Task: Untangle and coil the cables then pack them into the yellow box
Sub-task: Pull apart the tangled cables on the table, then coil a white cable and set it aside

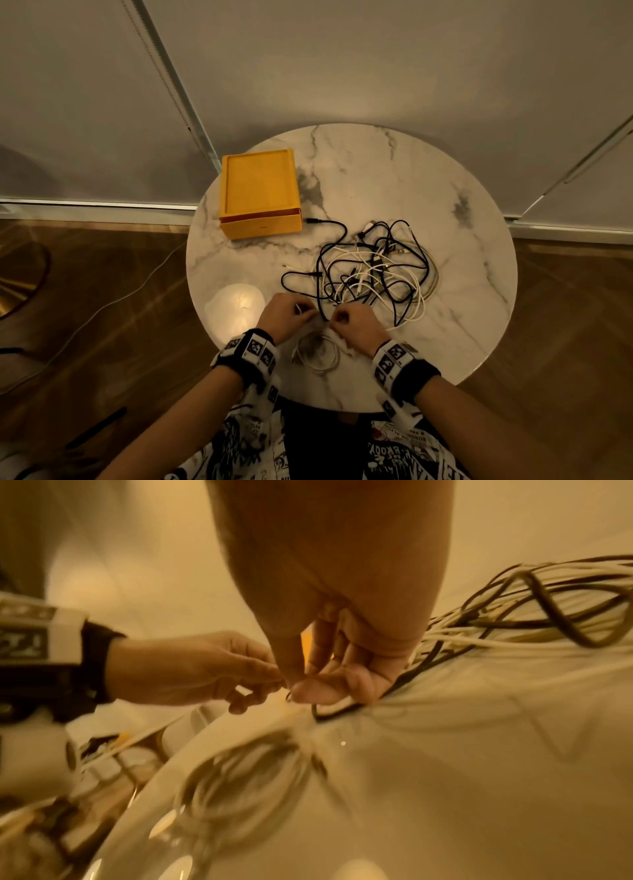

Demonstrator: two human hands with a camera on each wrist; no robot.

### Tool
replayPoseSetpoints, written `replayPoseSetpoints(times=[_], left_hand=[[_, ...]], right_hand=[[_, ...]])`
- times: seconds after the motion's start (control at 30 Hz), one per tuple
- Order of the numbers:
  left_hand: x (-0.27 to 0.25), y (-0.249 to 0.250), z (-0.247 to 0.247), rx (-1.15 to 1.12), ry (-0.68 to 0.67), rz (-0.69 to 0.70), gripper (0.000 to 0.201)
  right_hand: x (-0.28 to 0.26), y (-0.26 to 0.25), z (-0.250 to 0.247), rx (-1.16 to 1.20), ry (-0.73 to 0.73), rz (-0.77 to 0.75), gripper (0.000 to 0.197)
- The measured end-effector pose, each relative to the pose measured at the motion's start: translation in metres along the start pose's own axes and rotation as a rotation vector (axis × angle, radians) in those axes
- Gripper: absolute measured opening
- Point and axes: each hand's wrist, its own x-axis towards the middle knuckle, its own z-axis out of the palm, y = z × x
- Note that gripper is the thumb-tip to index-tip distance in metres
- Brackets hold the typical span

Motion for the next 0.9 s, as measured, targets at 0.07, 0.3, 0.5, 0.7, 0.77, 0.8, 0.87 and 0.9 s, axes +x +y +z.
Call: replayPoseSetpoints(times=[0.07, 0.3, 0.5, 0.7, 0.77, 0.8, 0.87, 0.9], left_hand=[[0.011, 0.004, -0.004, -0.052, 0.021, -0.007, 0.011], [0.082, 0.030, -0.023, -0.041, 0.052, 0.029, 0.014], [0.157, 0.087, -0.017, 0.129, -0.034, 0.166, 0.017], [0.214, 0.099, 0.015, 0.329, -0.225, 0.062, 0.040], [0.218, 0.097, 0.019, 0.372, -0.239, 0.033, 0.042], [0.220, 0.095, 0.019, 0.396, -0.232, 0.027, 0.041], [0.221, 0.093, 0.018, 0.411, -0.210, 0.020, 0.032], [0.220, 0.093, 0.016, 0.378, -0.187, 0.018, 0.026]], right_hand=[[0.005, -0.001, -0.008, 0.070, 0.029, -0.001, 0.014], [0.019, 0.018, -0.044, 0.184, 0.183, 0.082, 0.013], [0.022, 0.053, -0.060, 0.233, 0.191, 0.270, 0.005], [0.019, 0.061, -0.065, 0.381, 0.175, 0.358, 0.018], [0.021, 0.061, -0.068, 0.471, 0.155, 0.370, 0.016], [0.022, 0.061, -0.071, 0.512, 0.146, 0.368, 0.012], [0.025, 0.063, -0.077, 0.582, 0.130, 0.360, 0.008], [0.025, 0.063, -0.082, 0.612, 0.119, 0.356, 0.009]])
